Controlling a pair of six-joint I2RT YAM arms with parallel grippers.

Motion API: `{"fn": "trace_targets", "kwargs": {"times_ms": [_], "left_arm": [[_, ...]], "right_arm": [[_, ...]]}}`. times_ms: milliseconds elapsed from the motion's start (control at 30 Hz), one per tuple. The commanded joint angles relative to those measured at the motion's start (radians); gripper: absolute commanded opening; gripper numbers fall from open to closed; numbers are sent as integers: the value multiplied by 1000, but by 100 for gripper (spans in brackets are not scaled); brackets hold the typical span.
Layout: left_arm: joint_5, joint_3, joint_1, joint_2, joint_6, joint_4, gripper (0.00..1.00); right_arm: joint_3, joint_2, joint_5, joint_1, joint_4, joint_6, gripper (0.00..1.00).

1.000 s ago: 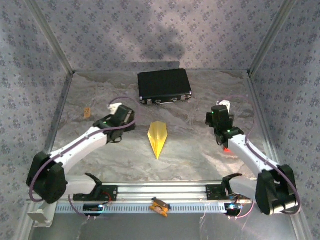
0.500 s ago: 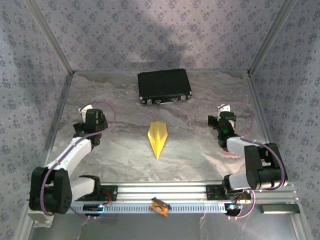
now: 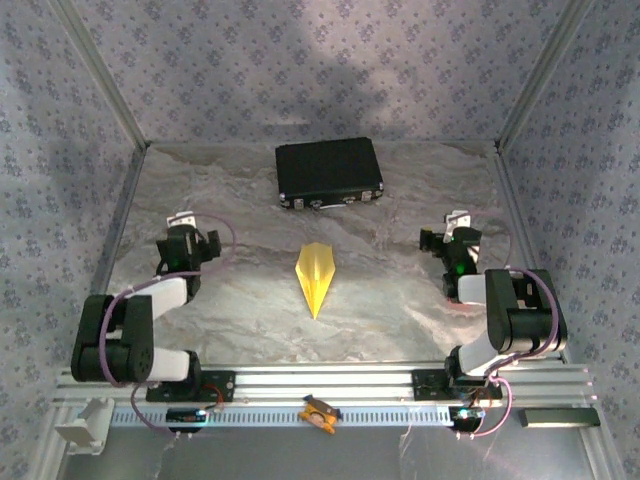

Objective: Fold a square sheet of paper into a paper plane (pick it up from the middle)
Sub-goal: Reset both arms

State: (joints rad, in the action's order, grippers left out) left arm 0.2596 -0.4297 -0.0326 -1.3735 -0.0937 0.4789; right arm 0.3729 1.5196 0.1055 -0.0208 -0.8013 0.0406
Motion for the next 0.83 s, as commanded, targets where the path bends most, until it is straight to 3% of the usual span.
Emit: {"fn": "trace_targets", "kwargs": {"times_ms": [0, 167, 233, 267, 333, 800], "left_arm": [[-162, -27, 25, -30, 67, 134, 98], [-235, 86, 28, -181, 104, 519, 99], [-231, 23, 31, -154, 96, 329, 99], [-210, 27, 40, -176, 75, 385, 100], [-225, 10, 63, -159, 55, 314, 100], [-194, 14, 42, -161, 69, 331, 100]], "right_arm": [[17, -1, -16, -2, -6, -19, 99], [15, 1, -16, 0, -9, -18, 99], [16, 1, -15, -1, -9, -18, 99], [15, 2, -14, -1, -9, -18, 99], [15, 1, -14, -1, -9, -18, 99], [16, 1, -12, 1, -9, -16, 99]]}}
